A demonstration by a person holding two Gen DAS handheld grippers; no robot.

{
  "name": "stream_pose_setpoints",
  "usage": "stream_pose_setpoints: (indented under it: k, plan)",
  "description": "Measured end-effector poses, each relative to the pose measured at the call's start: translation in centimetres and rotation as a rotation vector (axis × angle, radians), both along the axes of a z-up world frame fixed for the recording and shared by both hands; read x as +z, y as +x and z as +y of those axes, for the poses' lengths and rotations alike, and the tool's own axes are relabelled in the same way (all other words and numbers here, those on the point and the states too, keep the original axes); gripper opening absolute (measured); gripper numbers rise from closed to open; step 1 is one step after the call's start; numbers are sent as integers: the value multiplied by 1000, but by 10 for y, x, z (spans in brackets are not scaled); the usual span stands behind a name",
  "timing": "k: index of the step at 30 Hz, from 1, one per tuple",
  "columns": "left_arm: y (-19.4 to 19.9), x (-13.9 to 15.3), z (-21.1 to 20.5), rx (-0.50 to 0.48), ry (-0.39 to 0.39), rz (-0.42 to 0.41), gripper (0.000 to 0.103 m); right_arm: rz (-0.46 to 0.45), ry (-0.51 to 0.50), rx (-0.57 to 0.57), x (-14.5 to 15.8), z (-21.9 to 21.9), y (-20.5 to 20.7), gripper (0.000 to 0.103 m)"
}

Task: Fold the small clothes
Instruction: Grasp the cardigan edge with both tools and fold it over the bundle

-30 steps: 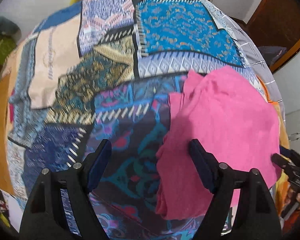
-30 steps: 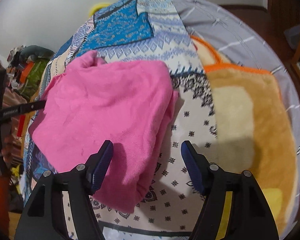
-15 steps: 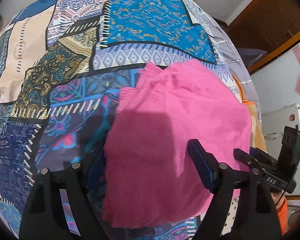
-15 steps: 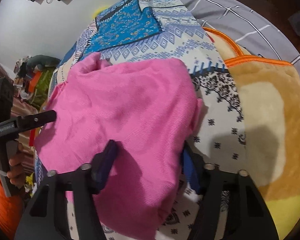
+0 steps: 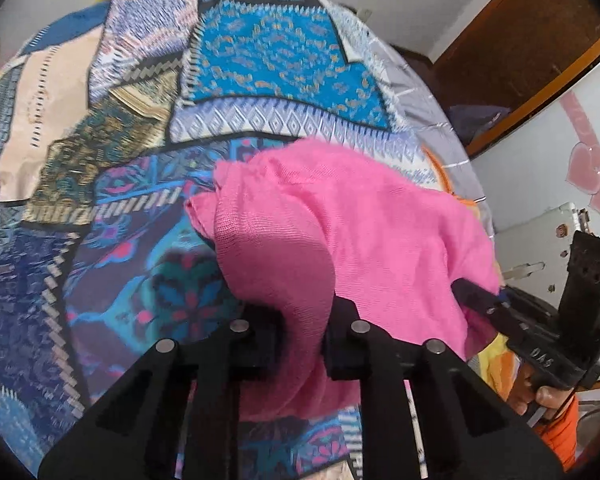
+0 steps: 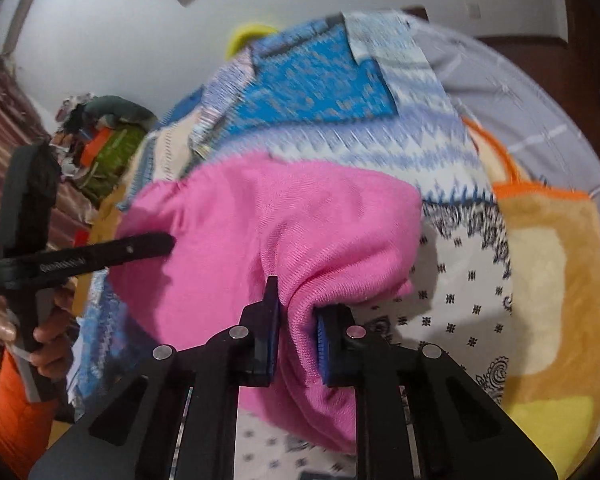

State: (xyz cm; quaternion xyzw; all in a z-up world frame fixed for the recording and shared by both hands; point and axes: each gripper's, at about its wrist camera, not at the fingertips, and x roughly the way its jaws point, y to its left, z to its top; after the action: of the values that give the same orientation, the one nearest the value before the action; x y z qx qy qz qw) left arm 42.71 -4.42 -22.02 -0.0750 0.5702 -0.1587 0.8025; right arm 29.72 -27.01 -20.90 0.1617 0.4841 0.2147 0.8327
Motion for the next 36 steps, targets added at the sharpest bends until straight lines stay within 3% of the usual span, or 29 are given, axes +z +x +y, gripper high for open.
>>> stream_pose_setpoints:
  k: [5,12,18,24,32,36]
  plan:
    - [-32,49,28,32,-1,-96,16,-74,13,32,45,16,-16,13]
    - [-85,116,84,103,32,-238,16,-180,16,115,98,69,-42,13]
    - [-119,134,132,159,32,-270,16,-210,16,183,113,117,-58,13]
    - [-146,115,176,205,23,-230,16,-158,13,239,94,155,-65,13]
    - [-167,43,212,243,-8,-93,16,-54,-55,295,44,195,-62,13]
    - [-170,10,217,233,27,-55,17,-15,-96,307,22,206,-57,14]
